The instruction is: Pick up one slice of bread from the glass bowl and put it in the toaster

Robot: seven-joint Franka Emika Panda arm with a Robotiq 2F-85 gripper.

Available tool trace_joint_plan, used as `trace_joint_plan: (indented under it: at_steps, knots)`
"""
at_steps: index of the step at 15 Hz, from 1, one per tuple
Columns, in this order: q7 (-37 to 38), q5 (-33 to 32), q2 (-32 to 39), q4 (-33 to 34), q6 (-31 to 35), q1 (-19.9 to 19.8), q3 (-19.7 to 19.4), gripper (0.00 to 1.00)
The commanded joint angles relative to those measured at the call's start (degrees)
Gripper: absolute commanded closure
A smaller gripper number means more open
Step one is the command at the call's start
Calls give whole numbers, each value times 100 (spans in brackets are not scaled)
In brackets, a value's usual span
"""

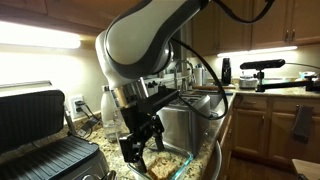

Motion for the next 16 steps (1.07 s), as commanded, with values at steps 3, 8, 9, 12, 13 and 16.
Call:
trace_joint_plan:
  at_steps: [3, 8, 9, 12, 13, 16]
  knots:
    - [126, 121, 239, 205, 108, 90, -142, 0]
    - [141, 102, 389, 278, 173, 85, -227, 4]
    - [142, 94, 415, 291, 189, 89, -241, 26]
    - [141, 86, 452, 313, 222, 93, -267, 38]
    - [141, 86, 456, 319, 219, 93, -272, 45]
    - [141, 85, 466, 358, 212, 94, -277, 65]
